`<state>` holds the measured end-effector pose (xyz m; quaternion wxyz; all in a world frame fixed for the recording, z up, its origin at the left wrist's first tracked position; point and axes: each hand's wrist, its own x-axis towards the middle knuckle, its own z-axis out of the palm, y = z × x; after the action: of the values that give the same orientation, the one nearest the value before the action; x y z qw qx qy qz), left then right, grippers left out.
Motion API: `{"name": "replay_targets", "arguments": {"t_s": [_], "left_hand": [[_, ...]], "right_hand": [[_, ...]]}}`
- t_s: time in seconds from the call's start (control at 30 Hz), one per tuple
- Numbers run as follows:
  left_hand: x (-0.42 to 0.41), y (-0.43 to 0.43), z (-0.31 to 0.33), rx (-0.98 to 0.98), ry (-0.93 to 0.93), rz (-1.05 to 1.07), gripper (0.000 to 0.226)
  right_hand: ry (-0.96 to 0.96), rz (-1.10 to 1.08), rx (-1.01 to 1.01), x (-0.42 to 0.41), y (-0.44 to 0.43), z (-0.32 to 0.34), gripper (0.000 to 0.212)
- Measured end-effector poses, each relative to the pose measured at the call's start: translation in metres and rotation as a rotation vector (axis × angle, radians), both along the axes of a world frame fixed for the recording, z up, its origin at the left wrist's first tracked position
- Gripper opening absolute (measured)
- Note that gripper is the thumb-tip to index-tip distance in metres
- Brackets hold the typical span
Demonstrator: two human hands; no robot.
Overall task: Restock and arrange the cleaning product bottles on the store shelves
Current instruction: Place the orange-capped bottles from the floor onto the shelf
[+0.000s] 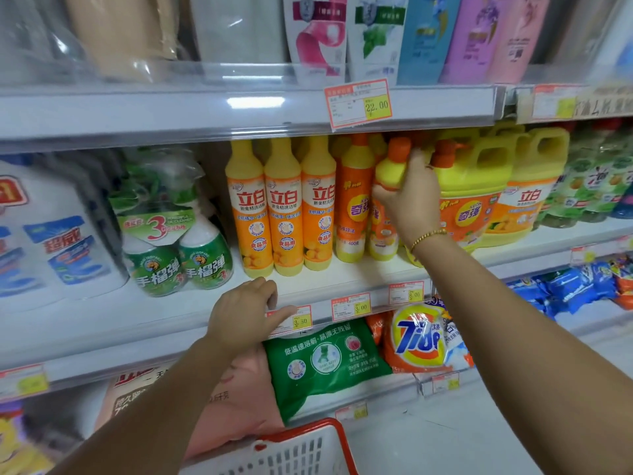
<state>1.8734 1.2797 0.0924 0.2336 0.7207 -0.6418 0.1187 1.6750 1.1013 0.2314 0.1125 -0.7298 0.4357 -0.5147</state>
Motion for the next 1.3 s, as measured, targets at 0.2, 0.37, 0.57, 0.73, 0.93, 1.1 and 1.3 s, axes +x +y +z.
{"name": "replay_targets", "arguments": {"t_s": [0.2,0.37,0.57,0.73,0.93,1.1,1.3], "left_hand": [[-0.006,0.003,0.009,0.136,0.045,0.068,0.056],[-0.022,0.008,0.03,0.223,0.249,0.093,0.032],[-0.113,0.045,0.093,0.253,1.02,-0.405,0.049],[-0.13,0.072,0.08,0.362,1.227,-0.505,0.055],[-0.134,0.076,0.064,0.01,1.456,-0.4,0.05],[-0.121,0.075,0.077,-0.276,1.571,-0.275,0.042],[-0.125,0.081,0.074,-0.373,1.59,-0.251,0.053]], "right_hand": [[-0.161,0.185,-0.142,-0.034,0.056,-0.024,0.05],[-0.136,0.252,-0.262,-0.07,0.11,-0.011,0.053],[-0.267,0.842,0.281,-0.097,0.122,0.004,0.056],[-0.295,0.986,0.527,-0.099,0.142,-0.016,0.055],[-0.339,0.935,0.587,-0.075,0.166,-0.05,0.066],[-0.36,0.823,0.636,-0.074,0.21,-0.126,0.067],[-0.552,0.657,0.563,-0.063,0.235,-0.153,0.078]]}}
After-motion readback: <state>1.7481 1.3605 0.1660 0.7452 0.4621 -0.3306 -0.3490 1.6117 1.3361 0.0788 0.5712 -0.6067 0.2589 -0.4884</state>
